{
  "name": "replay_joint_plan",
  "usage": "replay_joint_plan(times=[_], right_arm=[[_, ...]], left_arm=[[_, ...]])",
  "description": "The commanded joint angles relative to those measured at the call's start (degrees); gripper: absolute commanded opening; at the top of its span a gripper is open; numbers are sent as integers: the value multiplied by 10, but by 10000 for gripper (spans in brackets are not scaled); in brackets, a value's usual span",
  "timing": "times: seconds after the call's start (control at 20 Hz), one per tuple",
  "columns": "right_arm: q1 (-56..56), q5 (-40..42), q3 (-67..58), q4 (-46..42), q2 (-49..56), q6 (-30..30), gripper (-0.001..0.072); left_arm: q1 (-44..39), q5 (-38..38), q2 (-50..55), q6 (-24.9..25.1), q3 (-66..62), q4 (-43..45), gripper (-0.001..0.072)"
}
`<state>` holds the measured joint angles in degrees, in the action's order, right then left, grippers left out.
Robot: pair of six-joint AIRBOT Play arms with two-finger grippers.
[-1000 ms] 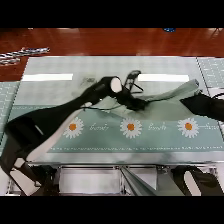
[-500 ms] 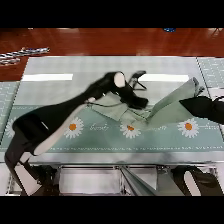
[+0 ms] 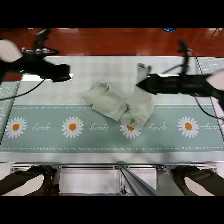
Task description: Fold the shirts.
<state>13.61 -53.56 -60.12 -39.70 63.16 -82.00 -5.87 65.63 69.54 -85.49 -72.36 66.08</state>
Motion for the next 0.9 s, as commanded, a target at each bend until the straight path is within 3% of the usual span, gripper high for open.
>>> replay_joint_plan(times=[0.0, 0.15, 0.4, 0.5, 0.55, 0.7, 0.85], right_arm=[[95, 43, -143, 34, 207, 13, 23], [129, 41, -258, 43, 332, 7, 23], [139, 38, -338, 85, 431, 1, 31], [139, 41, -341, 118, 450, 4, 331], [139, 40, -340, 130, 455, 16, 415], [127, 48, -341, 141, 451, 14, 411], [61, -37, -341, 160, 411, 16, 405]], left_arm=[[77, -55, -179, 0, 181, 12, 19], [76, -71, -261, -14, 289, -26, 19], [76, -83, -265, 2, 349, -87, 19], [76, -101, -264, 2, 355, -87, 19], [76, -106, -262, 2, 356, -88, 19], [76, -111, -247, 2, 357, -88, 19], [76, -123, -235, 2, 357, -87, 19]])
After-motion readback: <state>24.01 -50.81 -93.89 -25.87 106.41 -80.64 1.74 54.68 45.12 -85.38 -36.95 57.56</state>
